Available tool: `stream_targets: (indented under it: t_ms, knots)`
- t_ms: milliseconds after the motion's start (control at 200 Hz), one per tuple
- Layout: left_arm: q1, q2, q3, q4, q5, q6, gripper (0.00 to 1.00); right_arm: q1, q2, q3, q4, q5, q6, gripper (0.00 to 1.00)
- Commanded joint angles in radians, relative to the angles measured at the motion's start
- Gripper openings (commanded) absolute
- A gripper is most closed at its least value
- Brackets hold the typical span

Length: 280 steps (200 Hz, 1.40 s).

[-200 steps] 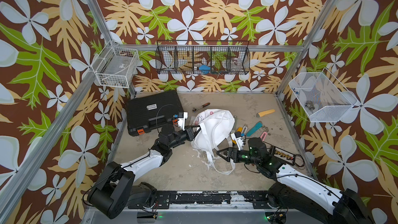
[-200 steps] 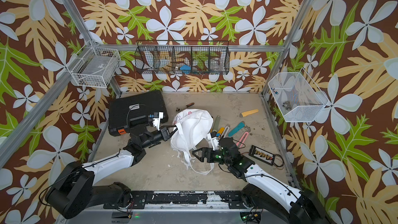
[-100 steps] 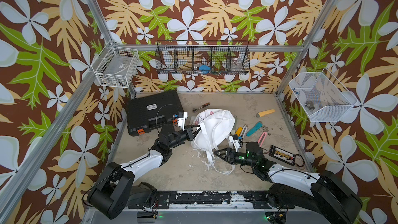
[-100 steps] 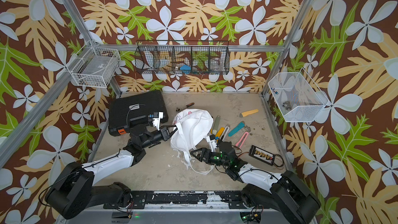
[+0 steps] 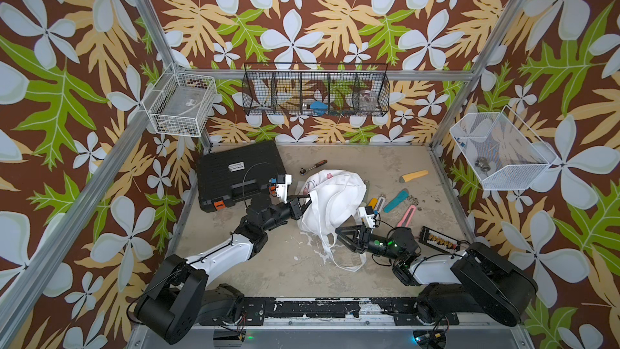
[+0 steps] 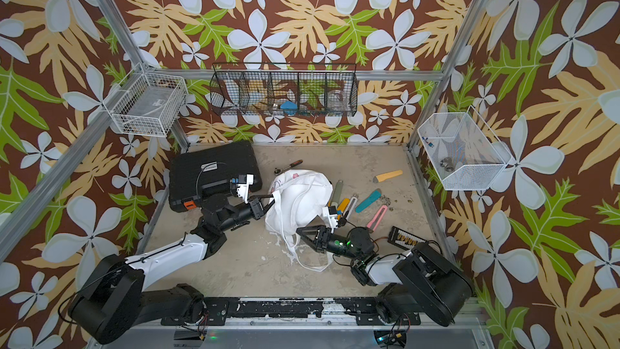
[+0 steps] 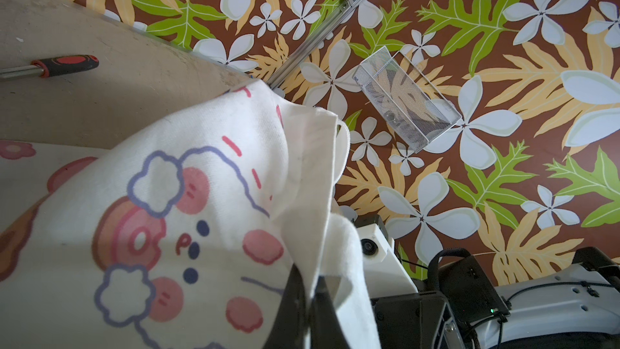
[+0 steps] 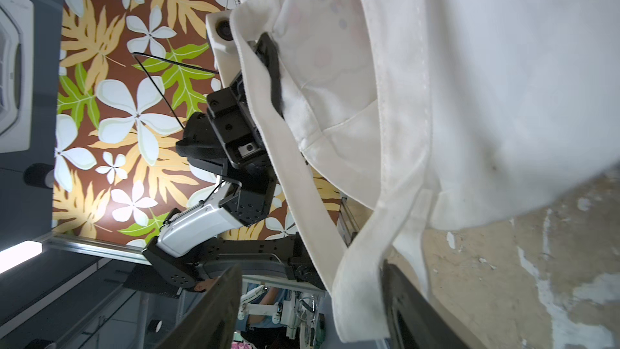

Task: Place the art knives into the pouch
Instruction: Open the pouch at the center of the board.

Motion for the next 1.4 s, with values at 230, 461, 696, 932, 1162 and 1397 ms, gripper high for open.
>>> stream_targets:
  t_ms: [230, 461, 696, 932, 1162, 1397]
  knots:
    - [0.001, -0.016, -0.005, 0.011, -0.013, 0.02, 0.0, 0.122, 0.046, 0.056, 0.032, 0.023, -0.021, 0.51]
    - [0.002, -0.024, -0.01, 0.007, -0.016, 0.022, 0.0, 0.141, 0.1, 0.084, 0.062, 0.023, -0.034, 0.07]
    - [0.001, -0.03, -0.013, -0.014, -0.024, 0.035, 0.0, 0.142, -0.056, 0.188, -0.186, 0.001, -0.149, 0.0]
    - [0.001, -0.034, -0.043, -0.004, -0.02, 0.031, 0.0, 0.079, -0.195, 0.651, -0.985, 0.105, -0.578, 0.0]
    - [-0.004, -0.069, -0.076, 0.025, 0.022, 0.017, 0.0, -0.033, 0.087, 1.026, -1.182, 0.069, -0.713, 0.0]
    - [-0.045, -0.143, -0.075, -0.021, 0.014, 0.037, 0.0, -0.082, 0.4, 1.447, -1.504, 0.062, -0.89, 0.0]
